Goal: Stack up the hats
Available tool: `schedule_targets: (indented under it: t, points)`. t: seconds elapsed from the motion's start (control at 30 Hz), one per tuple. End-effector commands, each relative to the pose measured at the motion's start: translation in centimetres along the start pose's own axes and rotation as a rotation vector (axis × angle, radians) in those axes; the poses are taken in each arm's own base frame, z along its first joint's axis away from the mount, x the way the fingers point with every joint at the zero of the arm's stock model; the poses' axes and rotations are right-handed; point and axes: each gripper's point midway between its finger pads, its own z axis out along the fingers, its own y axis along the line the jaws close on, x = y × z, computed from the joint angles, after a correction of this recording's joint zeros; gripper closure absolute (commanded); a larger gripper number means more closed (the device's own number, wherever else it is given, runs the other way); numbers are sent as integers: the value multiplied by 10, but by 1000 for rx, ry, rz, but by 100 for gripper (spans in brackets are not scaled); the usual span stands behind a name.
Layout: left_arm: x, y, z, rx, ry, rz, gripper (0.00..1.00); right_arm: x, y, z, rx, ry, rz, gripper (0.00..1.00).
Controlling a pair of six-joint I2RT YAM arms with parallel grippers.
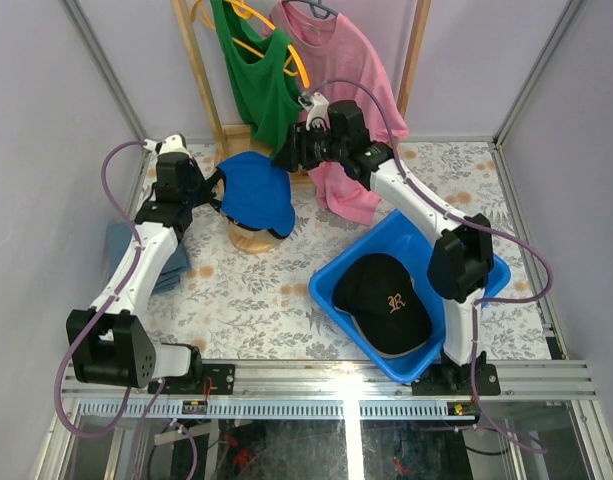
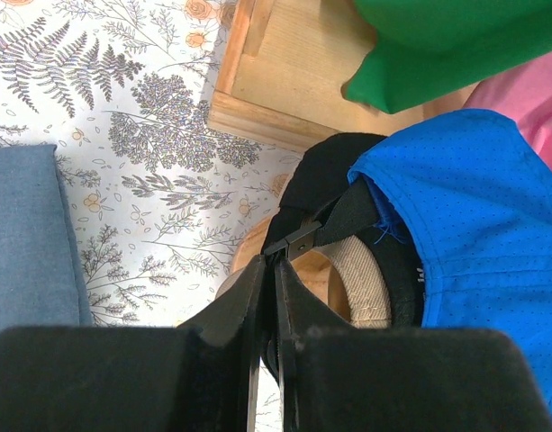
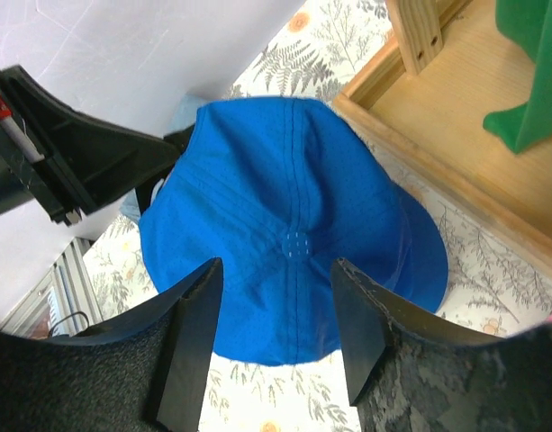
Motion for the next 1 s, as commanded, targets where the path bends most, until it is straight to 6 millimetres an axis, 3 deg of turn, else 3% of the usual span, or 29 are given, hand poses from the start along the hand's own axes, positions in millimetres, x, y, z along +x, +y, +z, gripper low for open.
schedule_targets:
  t: [0.0,0.2,0.6,0.8,0.97]
  points:
    - [11,14,3,-59,28,9,95,-32,16,5,-30,-67,-34,41]
    - [11,13,4,-55,30,12,95,-18,12,19,-35,-23,-14,40]
    - [14,13,6,-54,38,13,95,2,21,28,-47,39,-22,41]
    - [13,14,5,-59,35,13,95,19,24,32,-53,82,-17,53]
    - [13,18,5,-82,34,10,95,23,22,27,-33,75,-19,73]
